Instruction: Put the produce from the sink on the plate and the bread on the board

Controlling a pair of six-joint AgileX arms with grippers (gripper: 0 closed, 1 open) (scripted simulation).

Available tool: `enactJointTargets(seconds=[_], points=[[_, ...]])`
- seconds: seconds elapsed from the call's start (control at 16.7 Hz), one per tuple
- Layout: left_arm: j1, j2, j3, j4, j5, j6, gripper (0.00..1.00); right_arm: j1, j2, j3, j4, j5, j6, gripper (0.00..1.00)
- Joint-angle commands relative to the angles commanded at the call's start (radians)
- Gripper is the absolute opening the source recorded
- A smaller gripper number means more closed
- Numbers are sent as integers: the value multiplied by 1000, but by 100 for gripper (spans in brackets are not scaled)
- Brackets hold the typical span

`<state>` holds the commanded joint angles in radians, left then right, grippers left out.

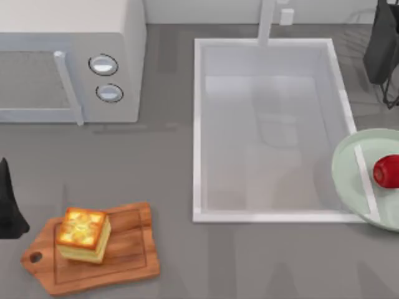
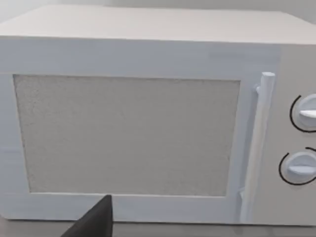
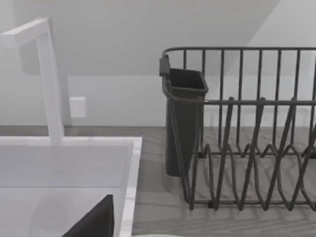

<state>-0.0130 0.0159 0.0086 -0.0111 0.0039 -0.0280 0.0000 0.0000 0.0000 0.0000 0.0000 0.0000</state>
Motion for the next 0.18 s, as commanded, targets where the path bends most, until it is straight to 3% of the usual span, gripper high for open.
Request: enactJointTargets(seconds=[0.18], points=[[13, -16, -9, 11, -4, 28, 100, 0, 0, 0, 0, 0, 0, 100]])
